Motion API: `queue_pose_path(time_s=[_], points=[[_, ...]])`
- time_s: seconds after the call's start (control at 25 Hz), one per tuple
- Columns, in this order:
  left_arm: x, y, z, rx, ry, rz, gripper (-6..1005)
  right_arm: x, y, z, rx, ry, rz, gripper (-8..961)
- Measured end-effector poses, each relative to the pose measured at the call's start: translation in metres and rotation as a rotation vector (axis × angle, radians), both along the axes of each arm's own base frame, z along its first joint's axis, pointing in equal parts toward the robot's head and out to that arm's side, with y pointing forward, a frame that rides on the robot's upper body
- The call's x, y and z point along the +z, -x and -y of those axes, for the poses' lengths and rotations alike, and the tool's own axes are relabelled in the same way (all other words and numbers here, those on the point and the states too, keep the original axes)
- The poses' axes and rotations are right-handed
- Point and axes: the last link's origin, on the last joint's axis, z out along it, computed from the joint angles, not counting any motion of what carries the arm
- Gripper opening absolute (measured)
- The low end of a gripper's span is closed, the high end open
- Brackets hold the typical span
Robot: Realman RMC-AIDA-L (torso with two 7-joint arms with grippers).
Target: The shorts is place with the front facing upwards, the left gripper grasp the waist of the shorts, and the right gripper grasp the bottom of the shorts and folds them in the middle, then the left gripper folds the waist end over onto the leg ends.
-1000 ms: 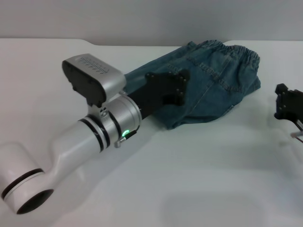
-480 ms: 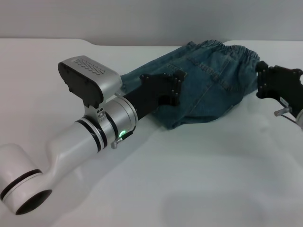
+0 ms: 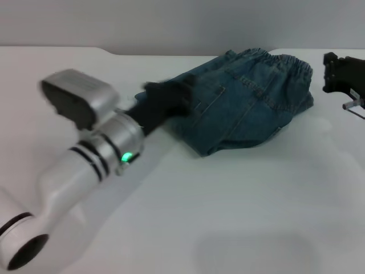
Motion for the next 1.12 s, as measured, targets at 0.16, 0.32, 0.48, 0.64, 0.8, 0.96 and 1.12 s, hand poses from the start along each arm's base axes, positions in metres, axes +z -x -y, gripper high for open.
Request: queue_pose_path(time_s=[0.16, 0.32, 0.48, 0.64, 0.8, 0.96, 1.12], points=[[0.029, 0.024, -0.008, 0.081, -0.137, 0.035, -1, -0.001, 0.004, -0.009, 0.0, 0.033, 0.009, 0], [0.04, 0.037, -0.011, 0.12, -0.179, 0.032, -1, -0.005, 0.006, -0.016, -0.002, 0.049, 0.022, 0], [0.041, 0.041, -0.011, 0.128, -0.183, 0.026, -1, -0.013, 0.001, -0.021, -0.03, 0.076, 0.029, -1], [0.04, 0.038, -0.011, 0.117, -0.179, 0.025, -1, -0.024, -0.005, -0.031, -0.076, 0.118, 0.036, -1], [0.039, 0.036, -0.012, 0.11, -0.178, 0.023, -1, -0.028, -0.006, -0.036, -0.099, 0.136, 0.026, -1], [0.039, 0.035, -0.015, 0.109, -0.178, 0.016, -1, -0.032, -0.005, -0.034, -0.102, 0.141, 0.018, -1], [0.039, 0.034, -0.019, 0.105, -0.175, 0.004, -1, -0.04, -0.007, -0.029, -0.117, 0.152, -0.002, -1]])
